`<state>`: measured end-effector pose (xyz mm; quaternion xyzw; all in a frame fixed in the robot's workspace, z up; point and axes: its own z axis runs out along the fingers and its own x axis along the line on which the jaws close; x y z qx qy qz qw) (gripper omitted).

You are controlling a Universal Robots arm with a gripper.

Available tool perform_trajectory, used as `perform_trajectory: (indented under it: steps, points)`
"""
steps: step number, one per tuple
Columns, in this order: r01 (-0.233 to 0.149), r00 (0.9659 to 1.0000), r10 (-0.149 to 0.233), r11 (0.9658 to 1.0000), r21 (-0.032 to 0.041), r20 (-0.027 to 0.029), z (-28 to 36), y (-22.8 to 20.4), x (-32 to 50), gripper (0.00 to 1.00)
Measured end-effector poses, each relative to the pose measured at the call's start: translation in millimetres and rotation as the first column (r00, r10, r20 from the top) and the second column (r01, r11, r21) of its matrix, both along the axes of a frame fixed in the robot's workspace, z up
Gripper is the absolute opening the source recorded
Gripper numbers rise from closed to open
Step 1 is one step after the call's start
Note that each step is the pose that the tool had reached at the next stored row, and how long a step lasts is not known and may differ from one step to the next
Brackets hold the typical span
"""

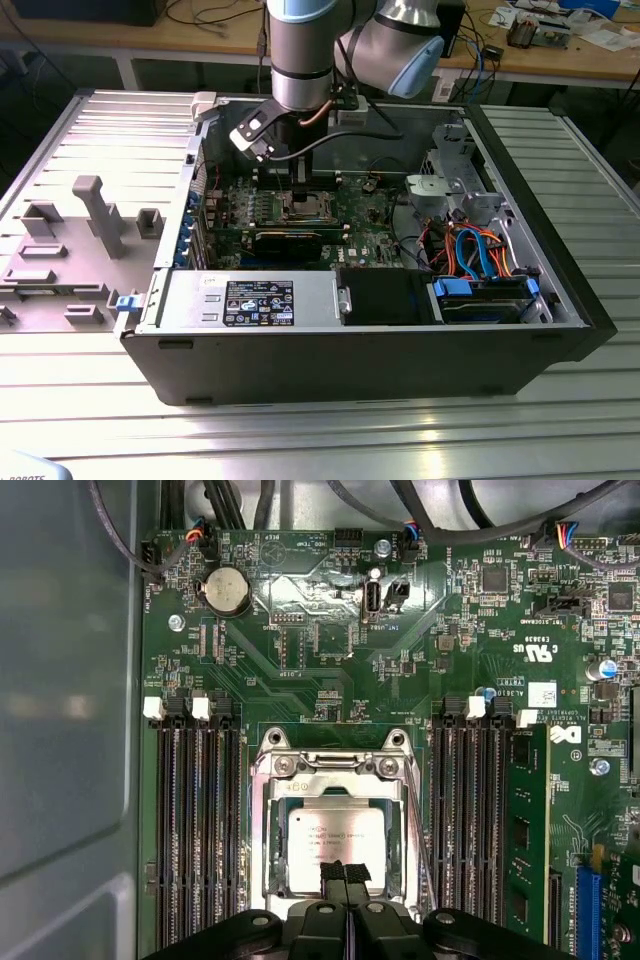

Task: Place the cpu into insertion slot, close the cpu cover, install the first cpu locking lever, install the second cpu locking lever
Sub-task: 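Close the cpu cover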

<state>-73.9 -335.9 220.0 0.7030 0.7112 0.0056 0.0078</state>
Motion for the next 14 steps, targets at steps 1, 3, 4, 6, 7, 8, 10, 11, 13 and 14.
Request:
perform_trajectory:
  steps: [1,3,4,6,7,8,10,11,13,14]
  points:
    - [0.000,1.0000,0.000,1.0000,0.0000,0.0000,0.0,0.0,0.0,0.11]
    - [0.000,1.0000,0.000,1.0000,0.0001,0.0000,0.0,0.0,0.0,0.11]
    - [0.000,1.0000,0.000,1.0000,0.0000,0.0000,0.0,0.0,0.0,0.11]
    - [0.000,1.0000,0.000,1.0000,0.0000,0.0001,0.0,0.0,-0.1,0.11]
    - [0.000,1.0000,0.000,1.0000,0.0000,0.0000,0.0,0.0,-0.1,0.11]
    - [0.000,1.0000,0.000,1.0000,0.0000,0.0000,0.0,0.0,-0.1,0.11]
    - [0.000,1.0000,0.000,1.0000,0.0001,0.0001,-0.1,0.0,-0.5,0.11]
    - [0.000,1.0000,0.000,1.0000,0.0004,0.0004,-0.3,0.1,-1.3,0.11]
    - [0.000,1.0000,0.000,1.0000,0.0000,0.0000,-0.3,0.0,-4.3,0.11]
    - [0.000,1.0000,0.000,1.0000,0.0002,0.0002,-0.7,0.0,-5.8,0.11]
